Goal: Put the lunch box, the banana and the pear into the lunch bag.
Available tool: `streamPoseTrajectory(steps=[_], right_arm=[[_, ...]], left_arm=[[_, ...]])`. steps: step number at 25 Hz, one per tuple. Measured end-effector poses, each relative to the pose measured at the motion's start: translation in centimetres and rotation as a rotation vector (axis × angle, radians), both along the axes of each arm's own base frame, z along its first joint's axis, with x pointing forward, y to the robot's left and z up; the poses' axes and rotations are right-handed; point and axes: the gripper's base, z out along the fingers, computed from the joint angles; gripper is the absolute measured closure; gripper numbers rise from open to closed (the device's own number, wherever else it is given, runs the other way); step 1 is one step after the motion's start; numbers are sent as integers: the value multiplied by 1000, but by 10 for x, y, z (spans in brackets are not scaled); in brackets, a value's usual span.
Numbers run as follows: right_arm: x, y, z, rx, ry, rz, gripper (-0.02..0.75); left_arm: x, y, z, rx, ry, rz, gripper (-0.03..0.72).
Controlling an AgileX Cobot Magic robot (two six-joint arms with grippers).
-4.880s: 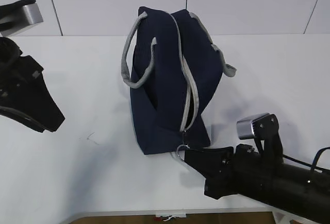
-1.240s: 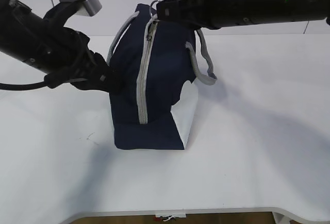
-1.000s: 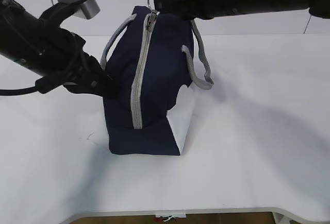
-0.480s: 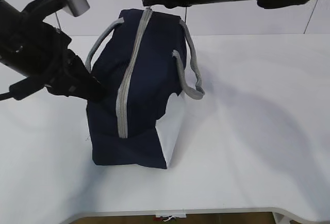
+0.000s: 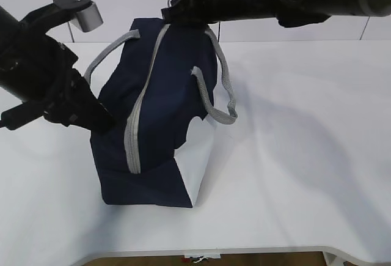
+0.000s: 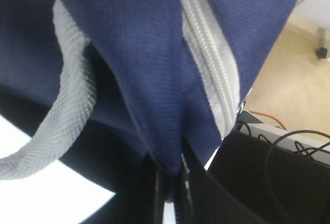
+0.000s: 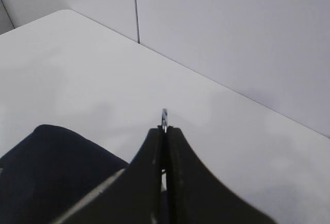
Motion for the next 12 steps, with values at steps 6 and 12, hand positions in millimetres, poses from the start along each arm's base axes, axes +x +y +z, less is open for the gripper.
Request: streamPoseTrajectory(steps=[6,12], right_arm=[[-1,3,3,10,1,29,724],[-3,5,3,15,13,63,724]], left_arm=[[1,0,0,-12,16,51,676],[4,-2,4,-58,53,146,392]])
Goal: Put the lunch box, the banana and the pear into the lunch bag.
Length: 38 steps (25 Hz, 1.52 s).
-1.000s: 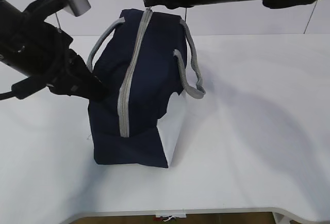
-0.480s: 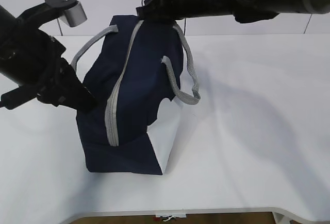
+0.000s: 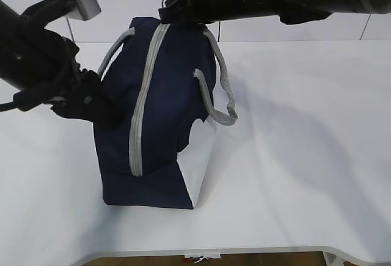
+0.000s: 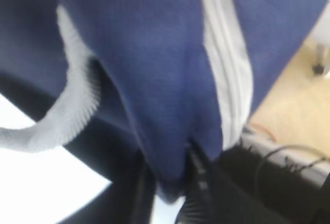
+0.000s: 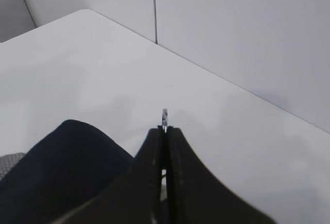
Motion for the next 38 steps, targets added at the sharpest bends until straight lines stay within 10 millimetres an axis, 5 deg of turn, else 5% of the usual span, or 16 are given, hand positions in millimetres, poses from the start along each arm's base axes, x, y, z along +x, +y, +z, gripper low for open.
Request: streamPoseTrajectory(steps=[4,11,24,27,32,38], right_arm=[[0,0,0,1,2,6,724],[0,1,0,1,3,7,724],[0,1,0,1,4,8,724],[0,1,0,1,4,8,724],[0,1,0,1,3,7,724],[0,1,0,1,3,7,724]], left_arm=[[8,-4,22,-54,-9,84,229],[28,-8,72,-117,-94,199,198],[66,-22,45,-65,-38,215,209],[70,-23,36,-48,-21,214,287],[72,-23,36,-34,-61,181,636],[72,-23,41,26,-151,23,688]])
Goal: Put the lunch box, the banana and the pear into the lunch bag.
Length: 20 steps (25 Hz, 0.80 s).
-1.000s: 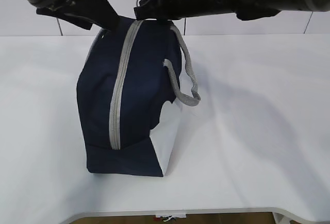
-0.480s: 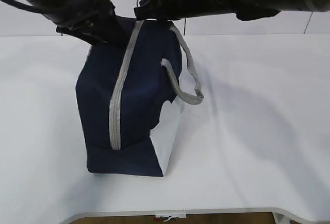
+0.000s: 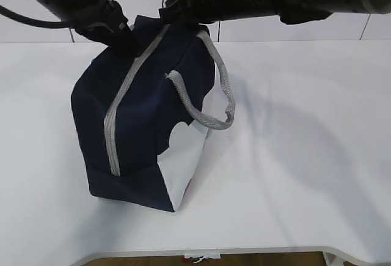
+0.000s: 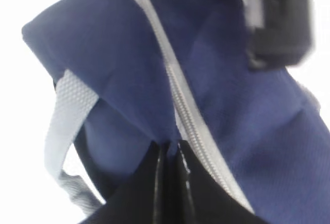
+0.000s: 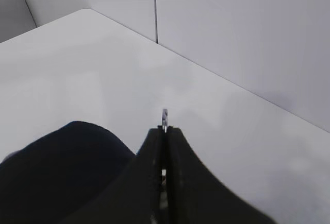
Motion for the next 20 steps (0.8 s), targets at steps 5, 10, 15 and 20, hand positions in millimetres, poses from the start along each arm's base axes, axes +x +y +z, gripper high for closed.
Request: streamPoseTrajectory(steps=[5,10,15,20], right_arm=[[1,-1,1,-2,-7,-16,724],[6,-9,-1,10,5,-47,724],[14,-17,-15,72,83,-99,724],[18,-18,-26,122,150,-120,724]], left_arm=[[-3,1,1,46,-4,-73,689],[-7,3,0,71,32,-103,689],[-13,5,7,77,35,-115,690],[-21,10,16,96,23,-126,690]])
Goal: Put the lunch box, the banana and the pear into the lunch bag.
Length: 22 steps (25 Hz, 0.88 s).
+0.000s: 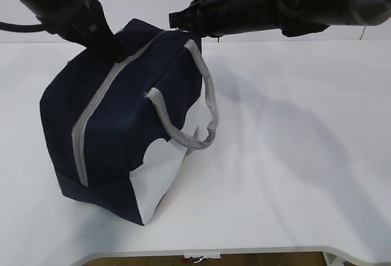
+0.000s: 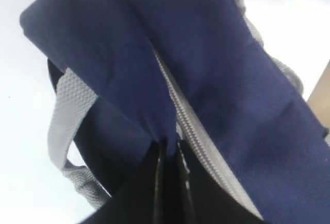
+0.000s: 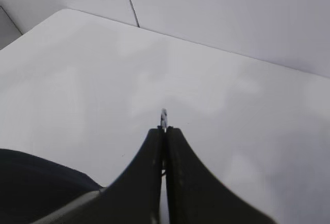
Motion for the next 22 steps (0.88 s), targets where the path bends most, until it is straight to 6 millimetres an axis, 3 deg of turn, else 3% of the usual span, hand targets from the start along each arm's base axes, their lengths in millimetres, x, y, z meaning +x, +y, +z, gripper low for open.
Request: streamPoseTrajectory(steps=[11,22], right_arm=[[11,-3,-42,98,180,-42,724],[14,-5,-56,100,220,-35,724]], left_arm=[[-3,2,2,20,0,-7,690],[-3,4,2,38,-6,-9,690]])
